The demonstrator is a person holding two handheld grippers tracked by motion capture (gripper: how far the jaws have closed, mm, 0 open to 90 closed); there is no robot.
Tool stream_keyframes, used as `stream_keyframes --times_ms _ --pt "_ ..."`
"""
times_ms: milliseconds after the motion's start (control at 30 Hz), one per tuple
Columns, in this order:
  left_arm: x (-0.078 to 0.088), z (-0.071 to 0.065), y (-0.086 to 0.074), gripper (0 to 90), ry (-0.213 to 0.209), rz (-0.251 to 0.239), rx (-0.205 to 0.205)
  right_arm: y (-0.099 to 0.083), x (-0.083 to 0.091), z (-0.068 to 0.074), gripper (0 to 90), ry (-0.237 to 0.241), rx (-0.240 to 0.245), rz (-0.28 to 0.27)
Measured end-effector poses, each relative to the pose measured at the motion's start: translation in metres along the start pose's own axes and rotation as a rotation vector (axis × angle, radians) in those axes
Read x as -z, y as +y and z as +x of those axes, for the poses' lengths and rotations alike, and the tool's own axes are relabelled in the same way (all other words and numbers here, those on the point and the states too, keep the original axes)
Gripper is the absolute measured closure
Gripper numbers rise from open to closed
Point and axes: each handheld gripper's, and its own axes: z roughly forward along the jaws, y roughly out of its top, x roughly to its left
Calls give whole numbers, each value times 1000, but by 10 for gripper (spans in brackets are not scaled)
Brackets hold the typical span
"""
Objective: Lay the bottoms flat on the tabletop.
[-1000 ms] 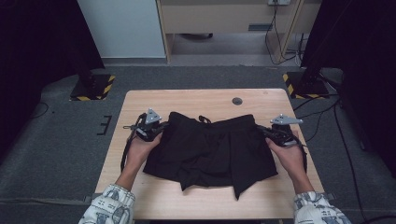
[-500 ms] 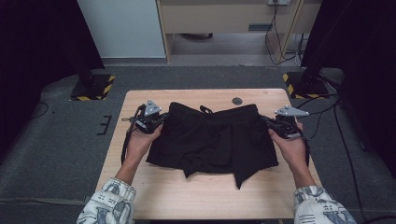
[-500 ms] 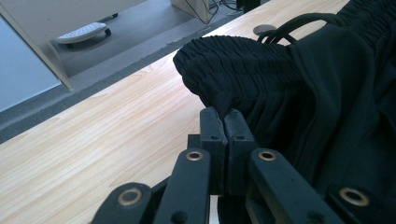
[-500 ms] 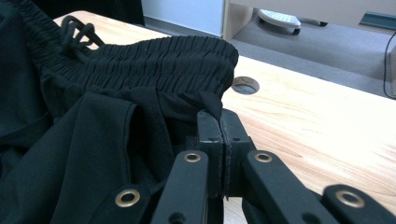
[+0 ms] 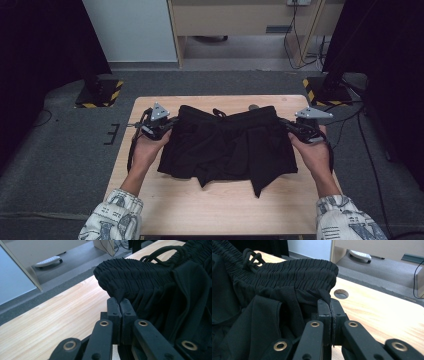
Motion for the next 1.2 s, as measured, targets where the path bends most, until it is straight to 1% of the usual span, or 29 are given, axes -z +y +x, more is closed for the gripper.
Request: stream_keyframes --times_ms 100,133,233,300,333,367,467,533,567,600,700,900,1067,1200 --pt "2 1 2 876 3 -7 9 5 2 1 891 2 9 -8" --pt "3 2 3 876 5 -6 4 6 3 2 892 1 10 -7" --pt "4 3 5 876 9 -9 6 10 5 2 891 1 18 -10" --pt "5 3 6 876 10 -14 9 12 7 2 891 -2 20 -12" --pt "5 3 7 876 18 -23 4 13 7 2 891 -1 20 -12" --pt "6 2 8 876 18 -17 9 14 8 2 891 -3 21 -13" --pt "7 2 9 876 22 -18 3 18 10 2 891 -2 24 -21" --pt "8 2 11 876 26 -35 6 22 12 3 891 -5 25 -23" --pt "8 2 11 876 26 -35 6 22 12 3 891 -5 25 -23" --pt "9 2 11 876 21 -31 14 24 14 3 891 -5 36 -22" --pt "10 4 13 876 24 -32 13 27 16 3 891 -5 37 -27" --pt "15 5 17 876 26 -46 19 33 19 4 891 -7 41 -31" --pt "20 9 24 876 31 -56 25 39 22 6 891 -5 48 -42" --pt "23 10 29 876 36 -58 15 45 24 6 891 -8 56 -49"
